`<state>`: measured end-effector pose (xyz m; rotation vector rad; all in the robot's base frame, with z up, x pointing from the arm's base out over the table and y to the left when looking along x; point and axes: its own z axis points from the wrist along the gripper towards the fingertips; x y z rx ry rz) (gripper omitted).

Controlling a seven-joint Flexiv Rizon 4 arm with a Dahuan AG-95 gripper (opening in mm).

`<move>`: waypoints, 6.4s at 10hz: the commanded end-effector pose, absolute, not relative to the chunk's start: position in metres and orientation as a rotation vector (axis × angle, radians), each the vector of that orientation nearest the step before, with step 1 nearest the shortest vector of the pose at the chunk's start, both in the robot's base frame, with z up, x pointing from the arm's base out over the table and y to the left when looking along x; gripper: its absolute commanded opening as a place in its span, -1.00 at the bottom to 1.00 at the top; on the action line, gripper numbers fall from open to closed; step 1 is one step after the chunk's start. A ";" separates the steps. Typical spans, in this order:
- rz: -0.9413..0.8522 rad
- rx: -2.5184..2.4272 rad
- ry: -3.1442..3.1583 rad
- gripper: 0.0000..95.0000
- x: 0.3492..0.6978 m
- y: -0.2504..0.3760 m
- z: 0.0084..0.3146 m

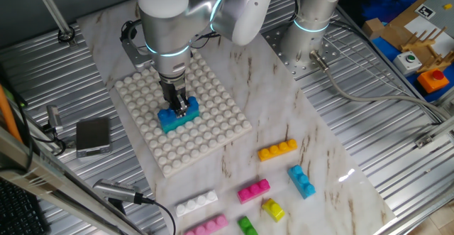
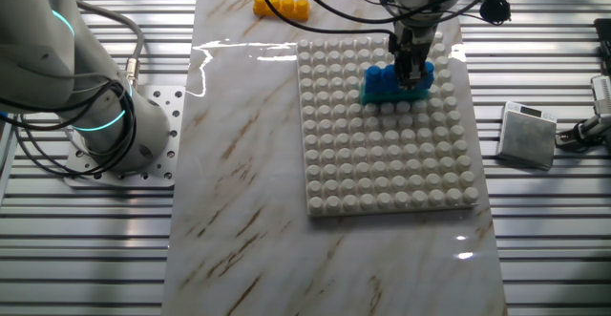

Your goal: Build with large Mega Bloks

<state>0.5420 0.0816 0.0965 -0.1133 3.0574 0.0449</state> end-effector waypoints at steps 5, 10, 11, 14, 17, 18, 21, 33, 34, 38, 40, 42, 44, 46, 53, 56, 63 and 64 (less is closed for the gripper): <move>0.048 -0.110 3.056 -1.00 0.543 0.080 0.092; 0.078 -0.114 3.055 -1.00 0.545 0.079 0.084; 0.075 -0.115 3.056 -1.00 0.545 0.081 0.082; 0.063 -0.124 3.055 -1.00 0.544 0.081 0.078; 0.069 -0.124 3.054 -1.00 0.545 0.081 0.076; 0.072 -0.127 3.052 -1.00 0.545 0.080 0.074; 0.079 -0.127 3.066 -1.00 0.545 0.080 0.074; 0.058 -0.187 3.098 -0.20 0.538 0.088 0.111; 0.057 -0.194 3.097 -0.20 0.537 0.087 0.115; 0.055 -0.195 3.099 -1.00 0.536 0.081 0.128; 0.060 -0.193 3.104 -1.00 0.543 0.080 0.132; 0.061 -0.191 3.108 -1.00 0.547 0.079 0.132; 0.063 -0.196 3.106 -1.00 0.548 0.079 0.129; 0.063 -0.197 3.106 -1.00 0.549 0.078 0.127; 0.052 -0.202 3.098 -1.00 0.549 0.081 0.113; 0.057 -0.206 3.094 -1.00 0.546 0.080 0.110; 0.061 -0.216 3.101 -1.00 0.532 0.074 0.132; 0.062 -0.213 3.102 -1.00 0.529 0.075 0.133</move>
